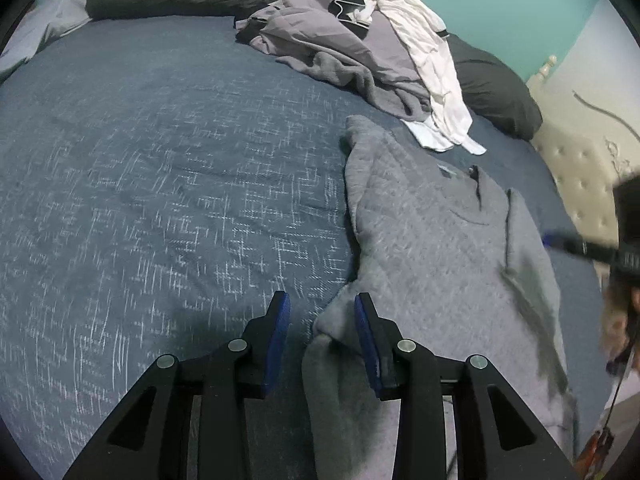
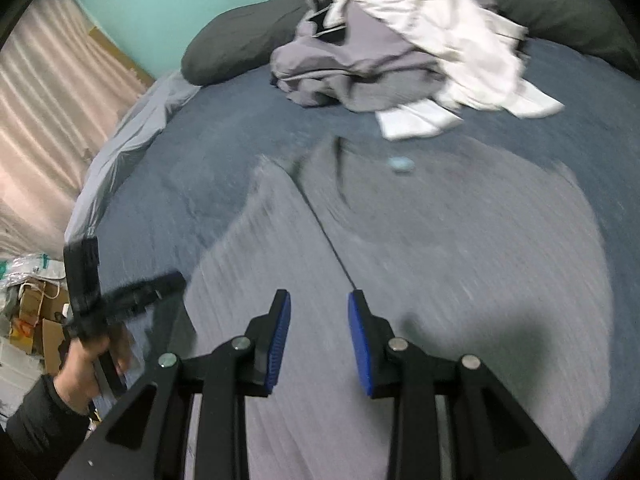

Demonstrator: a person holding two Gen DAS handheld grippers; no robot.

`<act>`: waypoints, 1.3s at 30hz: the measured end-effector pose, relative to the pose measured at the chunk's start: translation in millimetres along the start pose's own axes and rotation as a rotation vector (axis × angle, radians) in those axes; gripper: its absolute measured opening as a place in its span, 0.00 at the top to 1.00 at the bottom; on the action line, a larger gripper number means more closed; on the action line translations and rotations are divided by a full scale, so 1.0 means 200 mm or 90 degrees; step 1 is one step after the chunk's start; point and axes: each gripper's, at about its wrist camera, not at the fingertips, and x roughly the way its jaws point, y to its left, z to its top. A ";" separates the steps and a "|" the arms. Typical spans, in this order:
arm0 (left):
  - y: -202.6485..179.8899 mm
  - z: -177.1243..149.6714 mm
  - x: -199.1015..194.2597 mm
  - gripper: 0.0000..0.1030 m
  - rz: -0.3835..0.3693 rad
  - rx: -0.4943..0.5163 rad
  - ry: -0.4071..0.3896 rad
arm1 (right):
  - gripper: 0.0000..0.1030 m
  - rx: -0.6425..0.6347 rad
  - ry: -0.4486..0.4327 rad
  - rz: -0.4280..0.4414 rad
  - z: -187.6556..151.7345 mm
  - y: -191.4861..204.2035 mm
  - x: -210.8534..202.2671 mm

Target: Fold clothes

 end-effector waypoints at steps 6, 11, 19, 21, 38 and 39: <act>0.05 0.03 0.05 0.64 -0.023 -0.024 0.012 | 0.71 -0.029 0.017 0.003 0.30 0.11 0.28; 0.06 0.02 0.07 0.65 -0.034 -0.022 0.021 | 0.71 -0.041 0.033 0.005 0.47 0.18 0.47; 0.06 0.02 0.08 0.65 -0.038 -0.007 0.025 | 0.71 -0.074 0.050 -0.027 0.63 0.28 0.67; 0.05 0.02 0.08 0.71 -0.040 -0.002 0.027 | 0.71 -0.082 0.062 -0.036 0.65 0.29 0.73; 0.02 0.01 0.06 0.97 -0.048 0.027 0.029 | 0.94 -0.115 0.060 -0.035 0.71 0.38 0.89; 0.02 0.01 0.06 0.97 -0.049 0.026 0.029 | 0.94 -0.109 0.060 -0.040 0.72 0.38 0.91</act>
